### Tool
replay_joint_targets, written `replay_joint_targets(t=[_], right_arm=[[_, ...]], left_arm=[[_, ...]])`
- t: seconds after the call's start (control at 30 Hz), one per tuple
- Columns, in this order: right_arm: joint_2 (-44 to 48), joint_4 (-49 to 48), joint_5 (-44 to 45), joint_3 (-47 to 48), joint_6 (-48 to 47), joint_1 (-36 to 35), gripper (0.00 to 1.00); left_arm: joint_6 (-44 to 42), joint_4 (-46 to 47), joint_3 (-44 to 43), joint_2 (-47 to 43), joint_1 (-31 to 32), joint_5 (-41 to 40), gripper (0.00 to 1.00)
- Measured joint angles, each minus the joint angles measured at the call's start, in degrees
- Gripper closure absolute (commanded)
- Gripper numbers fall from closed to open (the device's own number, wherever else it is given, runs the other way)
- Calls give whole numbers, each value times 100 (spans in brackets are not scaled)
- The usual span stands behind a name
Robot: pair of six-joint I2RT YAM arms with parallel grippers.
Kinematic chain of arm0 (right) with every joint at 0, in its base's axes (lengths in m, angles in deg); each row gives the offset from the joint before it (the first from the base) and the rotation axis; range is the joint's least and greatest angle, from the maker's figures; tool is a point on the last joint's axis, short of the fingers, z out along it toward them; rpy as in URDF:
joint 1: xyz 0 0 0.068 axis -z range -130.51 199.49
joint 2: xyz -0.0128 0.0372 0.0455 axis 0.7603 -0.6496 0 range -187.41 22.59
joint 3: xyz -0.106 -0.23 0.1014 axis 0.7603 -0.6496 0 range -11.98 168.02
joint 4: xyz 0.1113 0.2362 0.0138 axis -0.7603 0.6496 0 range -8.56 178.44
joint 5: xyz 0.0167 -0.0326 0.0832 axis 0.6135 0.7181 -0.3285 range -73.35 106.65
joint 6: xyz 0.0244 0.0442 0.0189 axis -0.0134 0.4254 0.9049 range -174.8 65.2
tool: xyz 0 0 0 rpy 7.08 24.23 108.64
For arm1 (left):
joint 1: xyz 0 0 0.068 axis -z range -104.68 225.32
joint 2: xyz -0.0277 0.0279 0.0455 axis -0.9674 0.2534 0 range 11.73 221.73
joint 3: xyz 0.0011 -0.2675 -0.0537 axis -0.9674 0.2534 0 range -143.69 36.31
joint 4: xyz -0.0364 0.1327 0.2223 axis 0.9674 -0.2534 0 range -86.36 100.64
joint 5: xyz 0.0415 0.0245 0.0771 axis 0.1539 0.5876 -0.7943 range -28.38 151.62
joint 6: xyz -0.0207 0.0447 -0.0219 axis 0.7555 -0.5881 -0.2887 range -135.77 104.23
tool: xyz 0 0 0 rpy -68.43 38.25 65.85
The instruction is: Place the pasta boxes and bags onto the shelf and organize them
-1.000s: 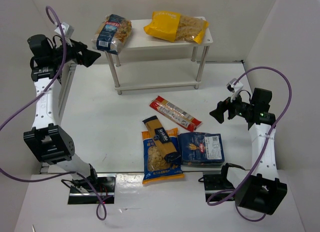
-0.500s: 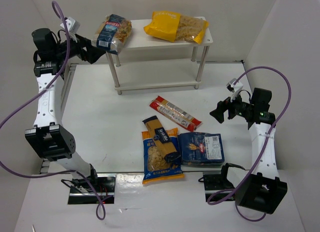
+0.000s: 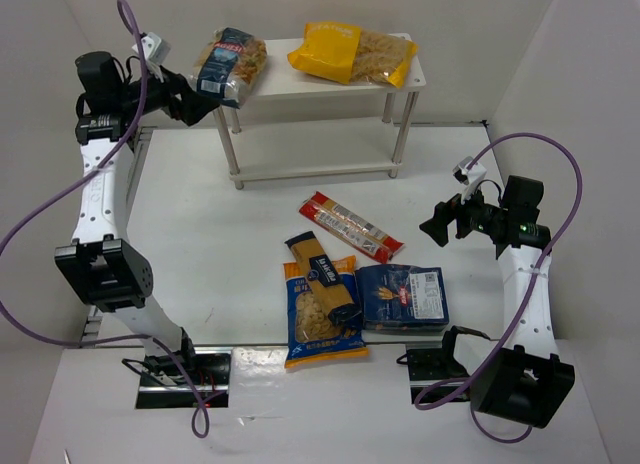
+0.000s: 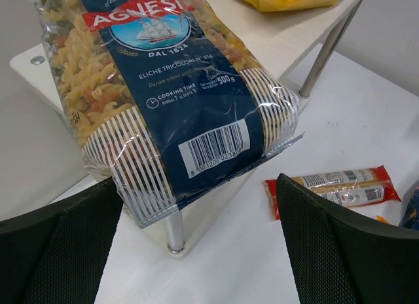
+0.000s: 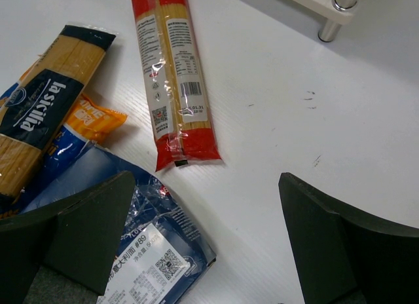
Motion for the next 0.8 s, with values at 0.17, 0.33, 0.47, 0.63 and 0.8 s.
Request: replay_joint_targets(t=[0.17, 0.33, 0.47, 0.63, 0.8], right_arm=[[0, 0, 0, 0, 2, 0, 0], [0, -2, 0, 0, 2, 0, 0], [0, 0, 0, 0, 2, 0, 0], [0, 0, 0, 0, 2, 0, 0], [0, -2, 0, 0, 0, 0, 0]], left_arm=[[-81, -227, -256, 133, 212, 0, 0], [-201, -437, -433, 219, 433, 22, 0], [-352, -619, -570, 289, 549, 90, 0], [-516, -903, -916, 492, 684, 175, 0], [-592, -1058, -1084, 592, 802, 173, 0]])
